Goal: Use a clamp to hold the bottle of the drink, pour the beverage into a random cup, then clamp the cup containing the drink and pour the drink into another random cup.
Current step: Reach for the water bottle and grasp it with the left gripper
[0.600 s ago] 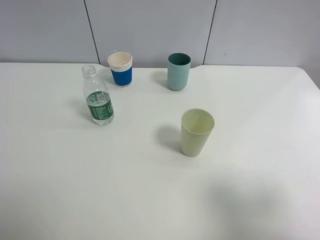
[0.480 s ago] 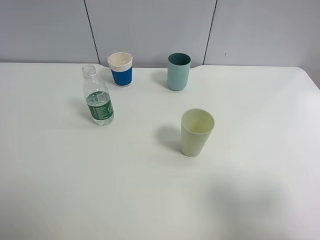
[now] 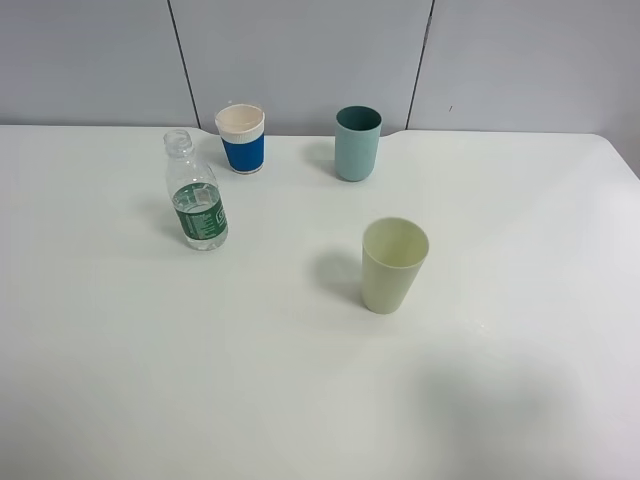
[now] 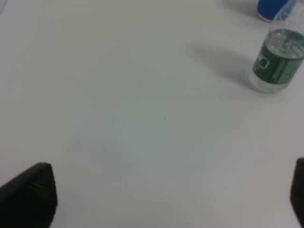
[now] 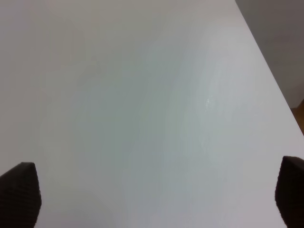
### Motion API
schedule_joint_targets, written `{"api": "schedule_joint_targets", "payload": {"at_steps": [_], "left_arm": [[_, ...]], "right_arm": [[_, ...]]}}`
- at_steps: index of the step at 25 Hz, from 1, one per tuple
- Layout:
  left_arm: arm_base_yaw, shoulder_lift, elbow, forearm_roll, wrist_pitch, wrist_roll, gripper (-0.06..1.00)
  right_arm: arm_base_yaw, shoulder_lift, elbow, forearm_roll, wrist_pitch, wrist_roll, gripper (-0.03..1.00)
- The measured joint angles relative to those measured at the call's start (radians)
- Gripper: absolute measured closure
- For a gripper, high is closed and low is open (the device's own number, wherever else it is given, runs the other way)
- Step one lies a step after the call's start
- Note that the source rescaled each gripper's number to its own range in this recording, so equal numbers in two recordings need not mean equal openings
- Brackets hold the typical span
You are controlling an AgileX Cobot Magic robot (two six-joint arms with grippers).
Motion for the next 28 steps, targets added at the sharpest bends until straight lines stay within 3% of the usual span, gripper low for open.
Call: {"api": "schedule_joint_targets", "payload": {"at_steps": [28], "left_arm": [[0.0, 0.0, 0.0, 0.0, 0.0, 0.0, -0.06]], "right_arm": [[0.0, 0.0, 0.0, 0.0, 0.0, 0.0, -0.03]]}}
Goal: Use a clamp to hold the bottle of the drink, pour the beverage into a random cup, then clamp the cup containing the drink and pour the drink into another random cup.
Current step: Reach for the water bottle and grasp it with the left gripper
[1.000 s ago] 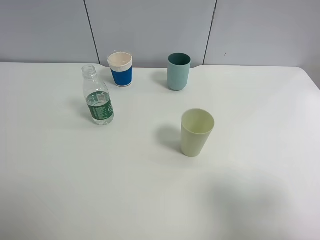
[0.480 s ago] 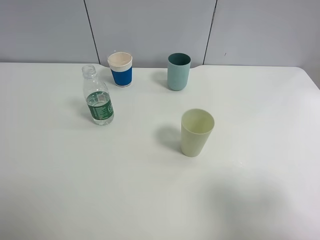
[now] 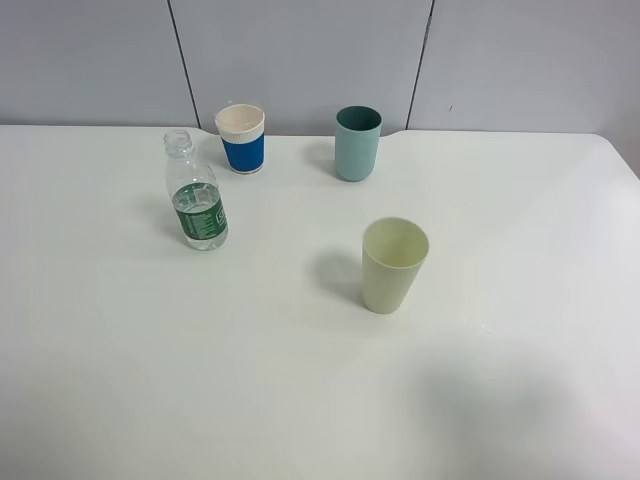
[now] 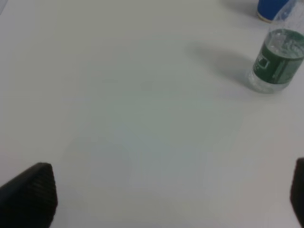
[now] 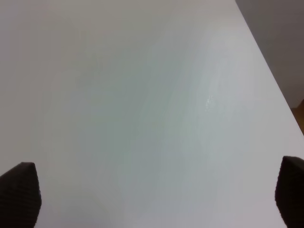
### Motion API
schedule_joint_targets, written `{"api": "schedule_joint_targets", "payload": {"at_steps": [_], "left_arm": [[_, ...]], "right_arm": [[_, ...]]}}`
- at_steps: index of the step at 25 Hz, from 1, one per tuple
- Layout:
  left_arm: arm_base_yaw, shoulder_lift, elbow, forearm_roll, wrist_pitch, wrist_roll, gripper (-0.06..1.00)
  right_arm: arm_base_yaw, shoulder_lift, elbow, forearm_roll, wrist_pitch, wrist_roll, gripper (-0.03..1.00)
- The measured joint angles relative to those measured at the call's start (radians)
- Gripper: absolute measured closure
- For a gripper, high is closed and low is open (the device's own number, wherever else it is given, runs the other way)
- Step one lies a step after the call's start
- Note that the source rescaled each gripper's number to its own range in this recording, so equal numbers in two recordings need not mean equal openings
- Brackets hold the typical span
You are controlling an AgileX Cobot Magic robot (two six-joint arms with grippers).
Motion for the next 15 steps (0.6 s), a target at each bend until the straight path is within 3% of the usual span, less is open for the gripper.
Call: {"api": "schedule_joint_targets", "payload": {"at_steps": [15], "left_arm": [[0.0, 0.0, 0.0, 0.0, 0.0, 0.001, -0.06]], "right_arm": [[0.0, 0.0, 0.0, 0.0, 0.0, 0.0, -0.03]]}}
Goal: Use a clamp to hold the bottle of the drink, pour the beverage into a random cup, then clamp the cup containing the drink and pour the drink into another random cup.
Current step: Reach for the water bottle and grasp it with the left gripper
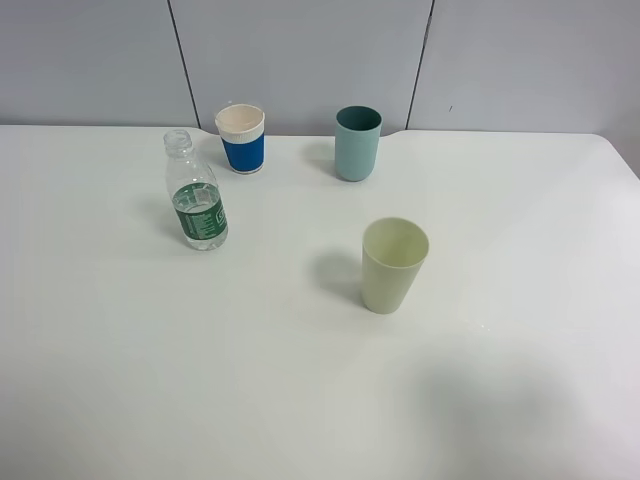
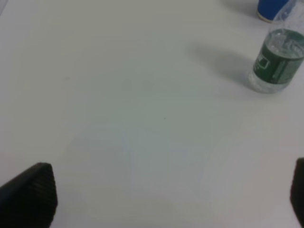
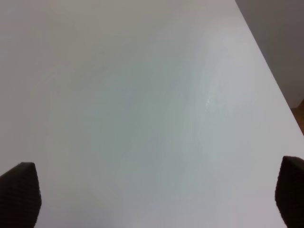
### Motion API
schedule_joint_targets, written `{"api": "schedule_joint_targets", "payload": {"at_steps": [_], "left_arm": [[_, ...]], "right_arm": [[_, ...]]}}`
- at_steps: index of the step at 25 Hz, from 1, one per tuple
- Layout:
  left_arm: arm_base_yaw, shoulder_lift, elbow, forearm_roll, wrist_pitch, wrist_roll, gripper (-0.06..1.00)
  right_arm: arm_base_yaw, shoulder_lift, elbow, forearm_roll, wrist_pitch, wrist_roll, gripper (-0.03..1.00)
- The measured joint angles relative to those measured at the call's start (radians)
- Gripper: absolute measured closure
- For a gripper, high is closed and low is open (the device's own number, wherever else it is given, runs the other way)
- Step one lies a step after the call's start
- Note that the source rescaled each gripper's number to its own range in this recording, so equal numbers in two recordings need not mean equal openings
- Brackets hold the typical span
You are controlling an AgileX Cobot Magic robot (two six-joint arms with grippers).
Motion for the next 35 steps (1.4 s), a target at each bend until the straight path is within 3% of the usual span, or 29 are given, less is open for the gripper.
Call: {"api": "schedule_joint_targets", "payload": {"at_steps": [21, 24, 28, 35], "left_arm": [[0.0, 0.0, 0.0, -0.001, 0.0, 0.0, -0.06], [0.0, 0.006, 0.0, -0.034, -0.001, 0.0, -0.06], [0.0, 0.115, -0.005, -0.113, -0.008, 0.018, -0.06], [-0.011, 0.384, -0.031, -0.129, -0.046, 0.128, -0.06]], "right_arm": [[0.0, 0.0, 0.0, 0.0, 0.0, 0.0, -0.03], [0.0, 0.0, 0.0, 0.0, 0.0, 0.0, -0.03], [0.0, 0.0, 0.0, 0.0, 0.0, 0.0, -0.03], [0.0, 0.0, 0.0, 0.0, 0.0, 0.0, -0.03]]}}
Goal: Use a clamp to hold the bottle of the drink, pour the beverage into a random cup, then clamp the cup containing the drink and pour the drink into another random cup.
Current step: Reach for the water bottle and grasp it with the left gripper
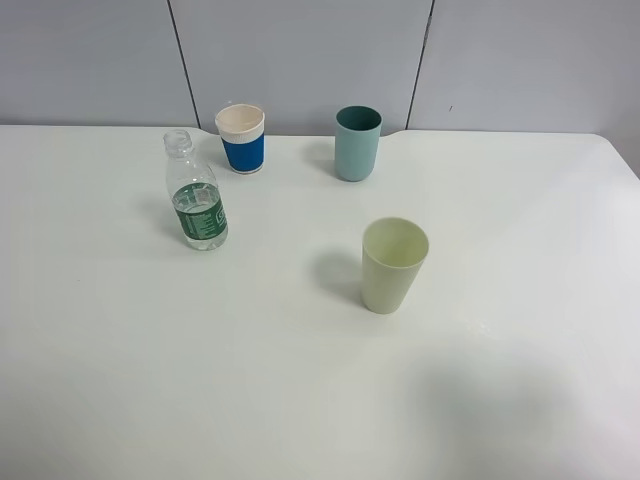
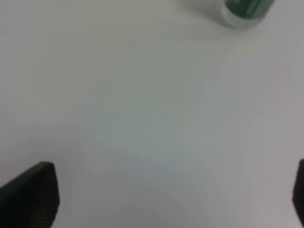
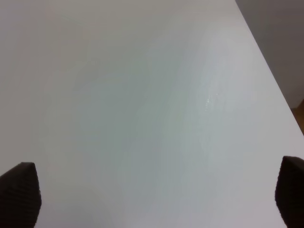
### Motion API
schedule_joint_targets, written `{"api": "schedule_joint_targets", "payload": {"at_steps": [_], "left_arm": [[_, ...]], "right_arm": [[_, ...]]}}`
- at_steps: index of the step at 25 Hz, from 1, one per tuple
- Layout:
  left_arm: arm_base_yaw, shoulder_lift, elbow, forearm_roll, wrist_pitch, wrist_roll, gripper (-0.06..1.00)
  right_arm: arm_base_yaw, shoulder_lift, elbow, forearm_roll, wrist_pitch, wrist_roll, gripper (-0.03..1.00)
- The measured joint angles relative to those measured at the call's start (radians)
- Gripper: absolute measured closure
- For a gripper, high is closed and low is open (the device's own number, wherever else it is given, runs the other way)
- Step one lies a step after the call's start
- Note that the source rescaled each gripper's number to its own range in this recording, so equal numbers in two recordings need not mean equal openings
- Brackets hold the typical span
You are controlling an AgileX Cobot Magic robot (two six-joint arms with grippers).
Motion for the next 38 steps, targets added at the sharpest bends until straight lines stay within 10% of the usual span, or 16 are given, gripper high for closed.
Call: {"api": "schedule_joint_targets", "payload": {"at_steps": [16, 38], "left_arm": [[-0.311, 0.426, 0.02, -0.014, -0.213, 0.137, -0.06], [-0.339, 0.867, 0.267, -0.051, -1.152, 0.137, -0.06]], "right_arm": [[0.0, 0.0, 0.0, 0.0, 0.0, 0.0, -0.03], [0.0, 0.0, 0.0, 0.0, 0.0, 0.0, -0.03]]}}
